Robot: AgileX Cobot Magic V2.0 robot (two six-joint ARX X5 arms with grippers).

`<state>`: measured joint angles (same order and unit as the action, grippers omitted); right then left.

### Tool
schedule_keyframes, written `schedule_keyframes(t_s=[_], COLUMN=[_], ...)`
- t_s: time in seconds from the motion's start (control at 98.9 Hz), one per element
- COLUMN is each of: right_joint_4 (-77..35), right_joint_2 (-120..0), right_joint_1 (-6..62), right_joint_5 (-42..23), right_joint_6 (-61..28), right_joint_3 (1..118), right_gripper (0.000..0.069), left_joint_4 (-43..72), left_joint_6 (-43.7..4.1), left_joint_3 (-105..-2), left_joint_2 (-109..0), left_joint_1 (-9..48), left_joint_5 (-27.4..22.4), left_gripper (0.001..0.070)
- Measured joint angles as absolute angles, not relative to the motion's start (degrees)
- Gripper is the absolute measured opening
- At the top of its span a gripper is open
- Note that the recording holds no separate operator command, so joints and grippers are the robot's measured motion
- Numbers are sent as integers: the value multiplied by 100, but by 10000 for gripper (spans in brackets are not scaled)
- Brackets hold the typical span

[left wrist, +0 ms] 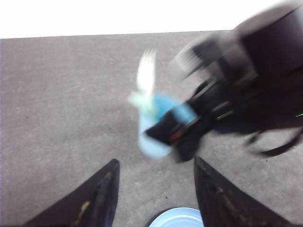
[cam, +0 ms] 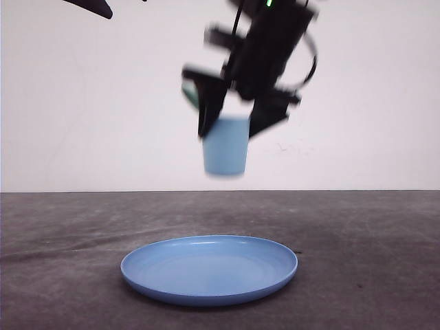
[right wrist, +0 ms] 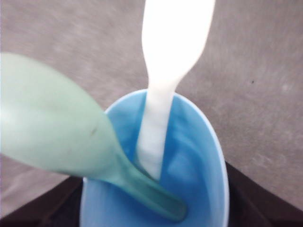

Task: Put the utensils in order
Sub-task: 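Lift the cup with the right gripper and move it over the plate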

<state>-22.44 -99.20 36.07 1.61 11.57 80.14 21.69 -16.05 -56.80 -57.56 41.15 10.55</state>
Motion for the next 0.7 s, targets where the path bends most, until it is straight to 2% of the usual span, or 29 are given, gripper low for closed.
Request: schedule_keyframes(t_s=[0.222, 0.516, 0.697], right_joint_4=[-3376, -4071, -3728], right_joint_2=[-9087, -8602, -8615], right_joint_1=[3889, 4431, 4794], right_joint_5=[589, 598, 248], right_joint_6=[948, 875, 875], right_joint_3=[8029, 8047, 7662], right_gripper=[400, 400, 400], left_joint_4=[2191, 2193, 2193], left_joint_6=[-1577, -1461, -1437], left_joint_3=[-5680, -5680, -5680], left_joint_2=[-5756, -5756, -5756], left_joint_1=[4115, 4115, 4117], left_joint_5=[1055, 1055, 1055], left_gripper=[297, 297, 297])
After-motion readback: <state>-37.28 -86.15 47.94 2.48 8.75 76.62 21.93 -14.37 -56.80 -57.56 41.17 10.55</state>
